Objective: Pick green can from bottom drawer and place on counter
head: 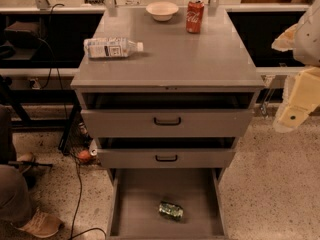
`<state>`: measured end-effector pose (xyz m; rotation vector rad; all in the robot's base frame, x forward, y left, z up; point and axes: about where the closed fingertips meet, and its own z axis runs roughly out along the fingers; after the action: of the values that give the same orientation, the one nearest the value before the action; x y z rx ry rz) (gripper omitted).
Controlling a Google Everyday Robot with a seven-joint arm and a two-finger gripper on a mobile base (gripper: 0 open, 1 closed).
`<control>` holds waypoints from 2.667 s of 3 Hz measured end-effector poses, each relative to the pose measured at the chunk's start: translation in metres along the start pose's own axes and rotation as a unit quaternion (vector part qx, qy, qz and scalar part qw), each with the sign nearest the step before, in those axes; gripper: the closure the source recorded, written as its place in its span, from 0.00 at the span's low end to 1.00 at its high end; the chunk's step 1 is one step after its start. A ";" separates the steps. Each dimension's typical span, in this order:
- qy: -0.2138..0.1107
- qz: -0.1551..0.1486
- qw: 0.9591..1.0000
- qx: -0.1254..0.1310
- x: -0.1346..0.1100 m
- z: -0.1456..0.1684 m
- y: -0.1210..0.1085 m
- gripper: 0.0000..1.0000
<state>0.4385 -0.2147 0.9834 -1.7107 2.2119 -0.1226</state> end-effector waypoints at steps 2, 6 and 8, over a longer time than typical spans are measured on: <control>0.005 -0.004 1.000 -0.022 0.003 0.029 0.014 0.00; -0.082 0.052 0.985 -0.145 0.021 0.278 0.149 0.00; -0.110 0.117 0.976 -0.148 0.032 0.387 0.189 0.00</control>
Offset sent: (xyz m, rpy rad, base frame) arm -0.0222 0.0228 -0.1701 -0.0136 0.2539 0.0748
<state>0.3796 -0.1401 0.5623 -1.4971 2.3265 0.4536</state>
